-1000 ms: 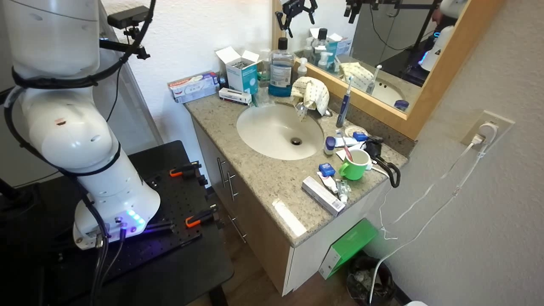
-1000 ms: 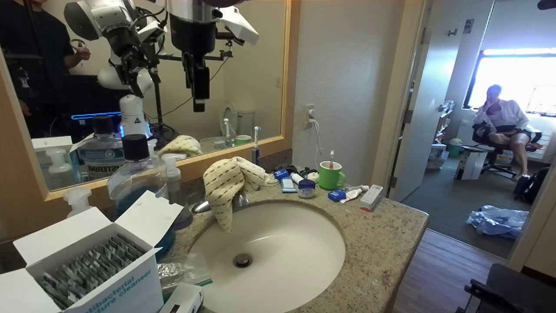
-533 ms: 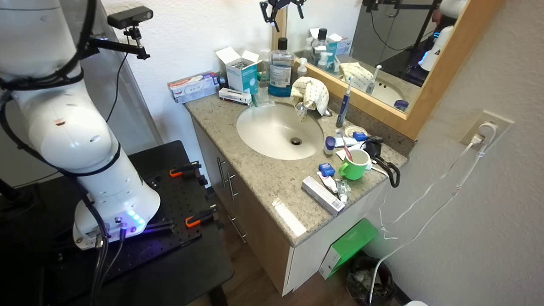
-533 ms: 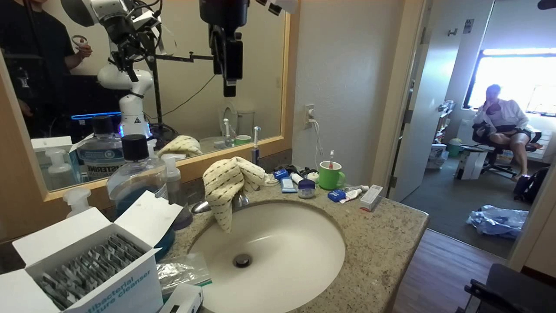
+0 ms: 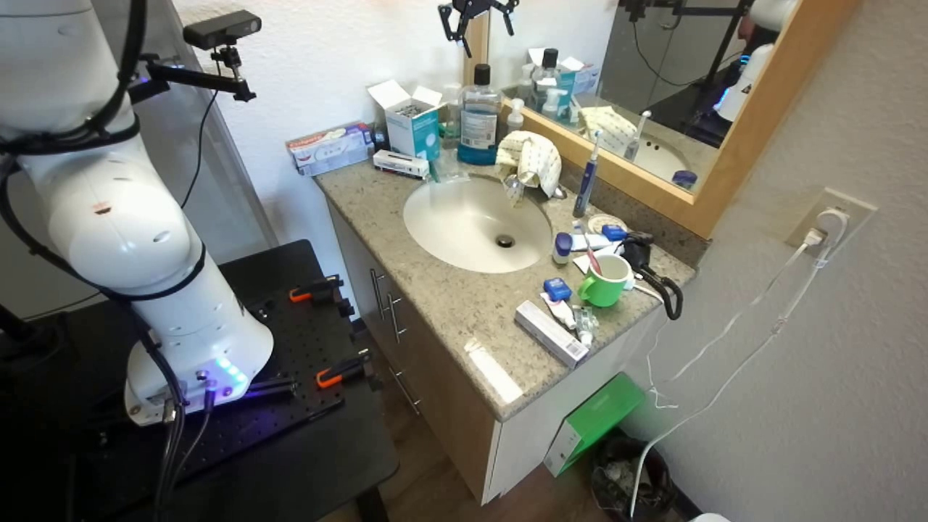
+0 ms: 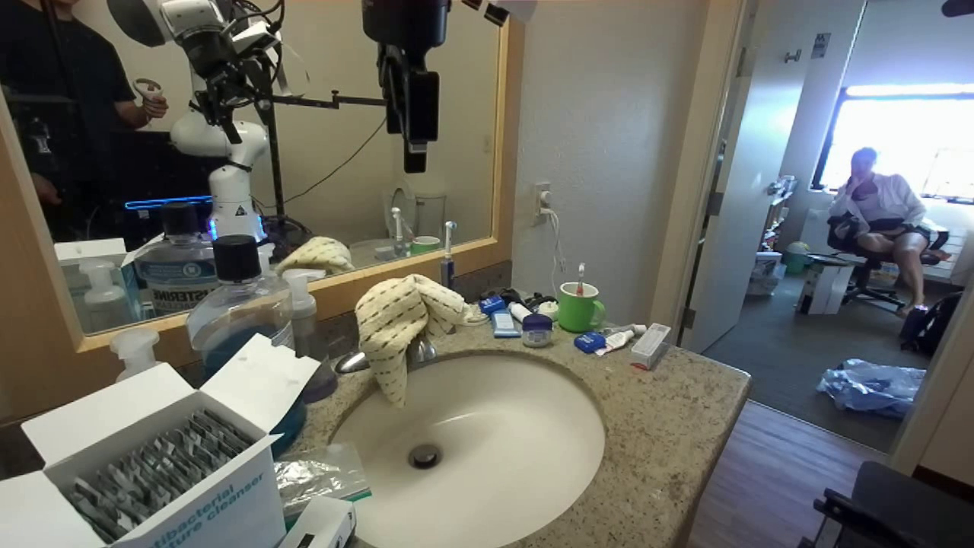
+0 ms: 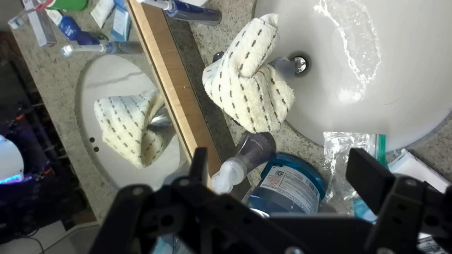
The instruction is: Pick the towel on the counter and put it on the faucet
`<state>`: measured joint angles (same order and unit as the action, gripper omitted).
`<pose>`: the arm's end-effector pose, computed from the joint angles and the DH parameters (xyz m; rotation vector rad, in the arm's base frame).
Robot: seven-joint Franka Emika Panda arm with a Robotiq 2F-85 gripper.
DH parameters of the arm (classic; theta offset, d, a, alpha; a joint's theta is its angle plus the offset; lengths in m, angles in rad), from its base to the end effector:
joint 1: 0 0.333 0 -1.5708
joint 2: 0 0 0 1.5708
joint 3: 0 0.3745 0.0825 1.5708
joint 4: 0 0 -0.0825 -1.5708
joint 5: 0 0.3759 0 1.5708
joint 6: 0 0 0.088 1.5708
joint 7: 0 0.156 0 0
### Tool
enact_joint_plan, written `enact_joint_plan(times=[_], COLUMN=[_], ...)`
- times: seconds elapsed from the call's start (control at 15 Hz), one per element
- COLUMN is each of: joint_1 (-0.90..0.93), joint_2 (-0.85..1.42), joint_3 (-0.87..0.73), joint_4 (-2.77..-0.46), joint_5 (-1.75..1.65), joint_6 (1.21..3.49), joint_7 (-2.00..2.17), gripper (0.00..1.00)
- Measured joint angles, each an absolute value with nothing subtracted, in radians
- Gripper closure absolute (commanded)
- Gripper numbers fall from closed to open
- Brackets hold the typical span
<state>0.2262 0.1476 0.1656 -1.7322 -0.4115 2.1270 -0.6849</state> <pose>0.6116 0.2090 0.5331 2.2295 1.6035 0.2693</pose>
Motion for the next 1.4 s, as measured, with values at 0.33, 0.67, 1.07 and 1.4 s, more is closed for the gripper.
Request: enact_joint_plan(times=[0.33,0.67,1.07,1.4], joint_1=[0.227,0.204,0.121,0.095], joint_2=[0.165,0.158,0.135,0.082], joint_3=[0.164,0.16,0.144,0.117], joint_4=[-1.705,-1.726,-1.831,-1.953], joint_5=[-0.41,-0.293,-0.008,0.054], joint_6=[2.003,1.976,2.023,2.072], joint_7=[-0.436,-0.27,-0.27,-0.226], gripper=[0.0,0.0,0.0,0.0])
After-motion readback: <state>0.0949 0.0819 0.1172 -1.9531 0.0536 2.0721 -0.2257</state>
